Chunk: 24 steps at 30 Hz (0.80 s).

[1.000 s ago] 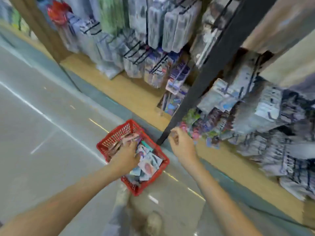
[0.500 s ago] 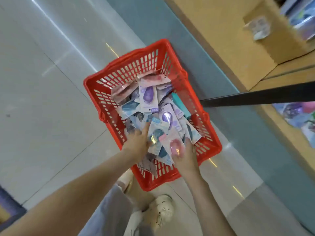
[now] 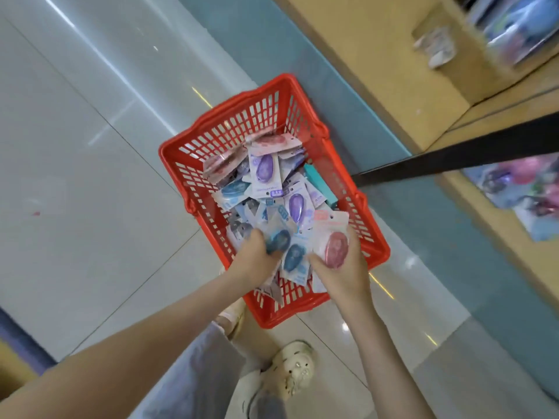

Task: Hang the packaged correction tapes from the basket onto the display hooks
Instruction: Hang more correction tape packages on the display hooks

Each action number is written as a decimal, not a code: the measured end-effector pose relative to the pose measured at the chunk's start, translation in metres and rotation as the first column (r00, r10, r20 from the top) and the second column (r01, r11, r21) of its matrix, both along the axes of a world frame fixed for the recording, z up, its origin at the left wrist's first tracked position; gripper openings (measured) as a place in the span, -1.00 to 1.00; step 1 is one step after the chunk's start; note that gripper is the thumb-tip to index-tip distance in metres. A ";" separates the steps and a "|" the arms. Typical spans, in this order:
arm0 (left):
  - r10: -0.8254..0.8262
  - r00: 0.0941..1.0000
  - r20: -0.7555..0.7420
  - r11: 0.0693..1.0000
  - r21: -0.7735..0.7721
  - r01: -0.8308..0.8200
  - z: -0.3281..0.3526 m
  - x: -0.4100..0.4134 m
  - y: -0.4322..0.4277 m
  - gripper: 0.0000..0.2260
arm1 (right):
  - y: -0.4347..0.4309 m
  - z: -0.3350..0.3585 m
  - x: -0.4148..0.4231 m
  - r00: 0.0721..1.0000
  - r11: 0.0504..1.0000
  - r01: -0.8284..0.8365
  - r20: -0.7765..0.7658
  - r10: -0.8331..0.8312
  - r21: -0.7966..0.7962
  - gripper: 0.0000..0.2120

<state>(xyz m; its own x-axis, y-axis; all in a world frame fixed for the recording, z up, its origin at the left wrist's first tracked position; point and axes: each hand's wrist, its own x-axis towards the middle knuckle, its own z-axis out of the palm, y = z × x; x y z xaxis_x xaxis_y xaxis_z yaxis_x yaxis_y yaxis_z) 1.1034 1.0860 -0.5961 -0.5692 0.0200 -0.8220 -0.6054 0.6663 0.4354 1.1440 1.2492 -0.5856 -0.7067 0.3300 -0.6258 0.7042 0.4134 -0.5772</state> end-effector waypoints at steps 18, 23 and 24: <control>0.216 0.917 -0.336 0.511 0.839 0.187 0.621 -0.001 0.085 -0.73 | 0.088 0.619 0.021 0.722 0.962 -0.216 -0.636 0.274 0.169 -0.29; 0.204 0.811 -0.548 0.472 0.781 0.409 0.747 0.018 0.117 -0.67 | 0.122 0.753 0.039 0.563 0.921 -0.108 -0.741 0.366 0.373 -0.30; 0.216 0.789 -0.575 0.471 0.769 0.432 0.767 0.022 0.123 -0.68 | 0.127 0.775 0.045 0.539 0.912 -0.088 -0.750 0.383 0.402 -0.29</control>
